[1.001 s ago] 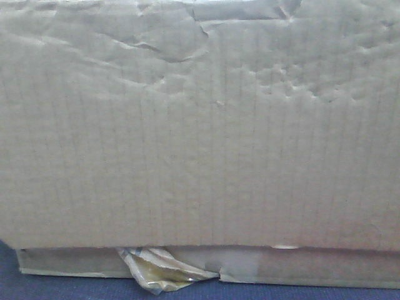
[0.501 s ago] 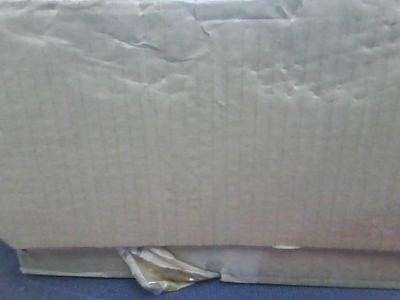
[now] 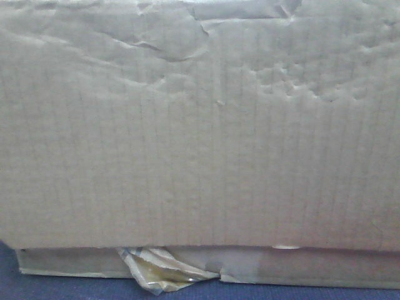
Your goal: Stack two boxes on right shelf middle
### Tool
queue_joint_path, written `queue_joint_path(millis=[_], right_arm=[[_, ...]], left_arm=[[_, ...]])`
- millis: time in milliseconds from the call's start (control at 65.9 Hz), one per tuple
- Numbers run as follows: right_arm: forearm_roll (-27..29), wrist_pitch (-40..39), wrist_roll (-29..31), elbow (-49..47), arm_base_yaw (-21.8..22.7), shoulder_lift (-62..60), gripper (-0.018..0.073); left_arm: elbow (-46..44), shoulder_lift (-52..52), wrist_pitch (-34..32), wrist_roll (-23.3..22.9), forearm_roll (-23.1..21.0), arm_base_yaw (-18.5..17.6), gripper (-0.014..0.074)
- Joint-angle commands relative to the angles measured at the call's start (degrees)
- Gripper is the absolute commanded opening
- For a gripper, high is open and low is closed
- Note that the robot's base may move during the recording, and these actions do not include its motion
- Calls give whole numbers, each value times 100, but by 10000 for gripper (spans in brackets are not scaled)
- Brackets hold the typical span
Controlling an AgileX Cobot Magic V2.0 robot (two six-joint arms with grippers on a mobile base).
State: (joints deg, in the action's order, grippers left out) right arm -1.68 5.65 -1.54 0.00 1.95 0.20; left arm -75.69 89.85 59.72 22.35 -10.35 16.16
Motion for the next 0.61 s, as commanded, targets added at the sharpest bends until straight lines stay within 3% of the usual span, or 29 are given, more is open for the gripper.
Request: queue_joint_path(millis=[0, 167, 319, 394, 592], right_arm=[[26, -117, 18, 0, 24, -20, -162], [26, -117, 18, 0, 24, -20, -162], [26, -117, 18, 0, 24, -20, -162], [26, -117, 18, 0, 24, -20, -162], [26, -117, 18, 0, 24, -20, -162]], left_arm=[[-58, 38, -78, 36, -90, 10, 159], [-58, 38, -62, 26, -90, 10, -111], [-183, -67, -77, -104, -193, 10, -111], [-390, -149, -77, -347, -25, 21, -111], [-1347, -372, -66, -1551, 667, 21, -111]])
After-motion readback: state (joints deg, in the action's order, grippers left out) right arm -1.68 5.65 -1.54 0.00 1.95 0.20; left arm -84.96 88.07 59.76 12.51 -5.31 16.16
